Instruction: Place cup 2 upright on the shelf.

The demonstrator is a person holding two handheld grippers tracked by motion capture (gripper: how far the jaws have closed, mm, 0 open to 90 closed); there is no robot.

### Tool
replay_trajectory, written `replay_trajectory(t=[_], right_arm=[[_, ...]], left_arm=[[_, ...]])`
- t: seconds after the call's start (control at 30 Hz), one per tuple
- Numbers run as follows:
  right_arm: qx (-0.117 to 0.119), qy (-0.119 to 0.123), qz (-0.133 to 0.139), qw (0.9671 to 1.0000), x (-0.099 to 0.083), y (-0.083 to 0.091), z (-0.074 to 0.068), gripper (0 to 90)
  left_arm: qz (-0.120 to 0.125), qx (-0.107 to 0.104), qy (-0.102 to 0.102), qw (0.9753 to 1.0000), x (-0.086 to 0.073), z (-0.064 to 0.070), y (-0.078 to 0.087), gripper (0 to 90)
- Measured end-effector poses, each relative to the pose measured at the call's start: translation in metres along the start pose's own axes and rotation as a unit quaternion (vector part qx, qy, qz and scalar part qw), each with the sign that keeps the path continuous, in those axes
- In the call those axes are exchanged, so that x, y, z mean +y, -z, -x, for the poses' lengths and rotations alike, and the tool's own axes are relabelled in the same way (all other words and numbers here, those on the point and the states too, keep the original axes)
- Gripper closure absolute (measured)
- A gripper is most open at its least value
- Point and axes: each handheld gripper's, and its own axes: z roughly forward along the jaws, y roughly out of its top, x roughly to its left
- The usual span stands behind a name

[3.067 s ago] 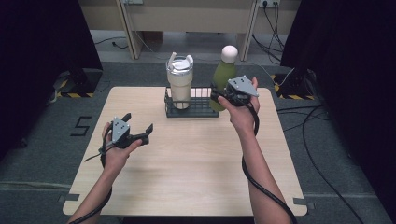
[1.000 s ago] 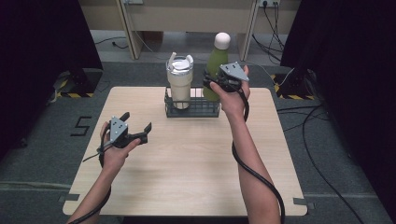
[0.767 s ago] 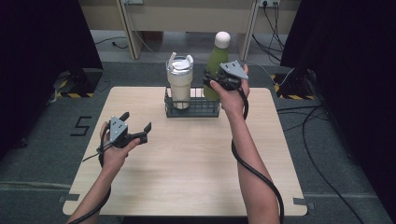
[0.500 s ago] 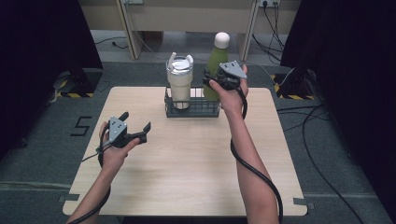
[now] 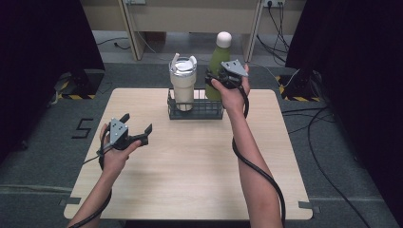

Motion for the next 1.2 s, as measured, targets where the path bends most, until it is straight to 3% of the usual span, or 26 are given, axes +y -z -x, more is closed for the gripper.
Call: replay_trajectory(t=[1.2], right_arm=[[-0.017, -0.008, -0.043, 0.9989, -0.012, -0.037, 0.004, 21.1]], left_arm=[[-0.001, 0.001, 0.001, 1.0, -0.001, -0.004, 0.001, 4.2]])
